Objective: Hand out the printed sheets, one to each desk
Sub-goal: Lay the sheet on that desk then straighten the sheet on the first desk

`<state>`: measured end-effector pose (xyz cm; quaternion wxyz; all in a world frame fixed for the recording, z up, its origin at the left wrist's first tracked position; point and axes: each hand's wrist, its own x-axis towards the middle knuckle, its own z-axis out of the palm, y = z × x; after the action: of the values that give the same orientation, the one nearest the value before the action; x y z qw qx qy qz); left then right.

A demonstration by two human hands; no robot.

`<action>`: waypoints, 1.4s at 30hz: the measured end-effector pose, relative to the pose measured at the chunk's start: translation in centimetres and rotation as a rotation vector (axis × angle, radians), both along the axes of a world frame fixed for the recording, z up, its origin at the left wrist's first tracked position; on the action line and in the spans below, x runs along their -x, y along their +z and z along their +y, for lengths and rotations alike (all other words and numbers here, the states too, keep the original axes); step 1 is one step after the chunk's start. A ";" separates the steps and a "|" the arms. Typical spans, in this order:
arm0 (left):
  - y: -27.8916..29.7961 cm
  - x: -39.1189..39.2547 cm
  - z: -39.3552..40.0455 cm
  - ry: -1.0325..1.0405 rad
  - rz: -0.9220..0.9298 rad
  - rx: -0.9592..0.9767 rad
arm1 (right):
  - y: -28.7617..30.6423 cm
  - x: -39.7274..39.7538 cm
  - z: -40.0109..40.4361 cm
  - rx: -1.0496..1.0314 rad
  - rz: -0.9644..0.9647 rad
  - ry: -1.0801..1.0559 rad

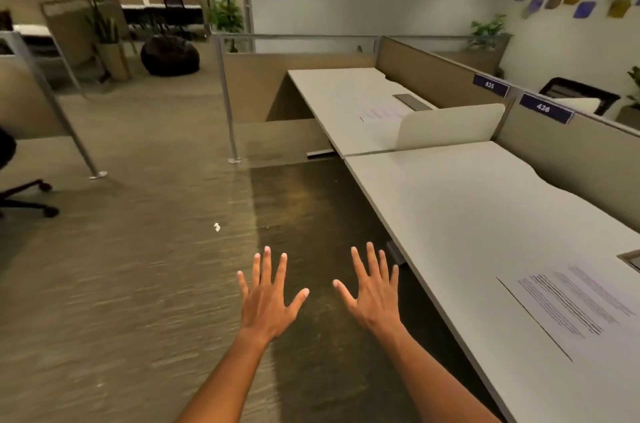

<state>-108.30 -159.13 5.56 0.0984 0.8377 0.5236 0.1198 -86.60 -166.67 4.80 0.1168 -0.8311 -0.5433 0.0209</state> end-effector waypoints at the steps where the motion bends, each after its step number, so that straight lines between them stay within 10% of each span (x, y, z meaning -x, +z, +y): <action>1: -0.1 -0.1 2.4 0.011 -0.005 0.007 | 0.1 -0.4 2.5 0.002 0.000 0.004; 24: 0.2 -5.6 66.8 -0.136 0.027 -0.003 | 0.4 -5.3 63.7 -0.011 0.020 -0.143; 42: -1.2 -27.5 110.2 -0.331 0.076 0.018 | -0.1 -25.0 103.9 -0.058 0.063 -0.323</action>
<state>-80.82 -48.91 4.38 0.1043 0.9155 0.3830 0.0655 -61.64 -62.79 4.69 0.1596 -0.9029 -0.3990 0.0122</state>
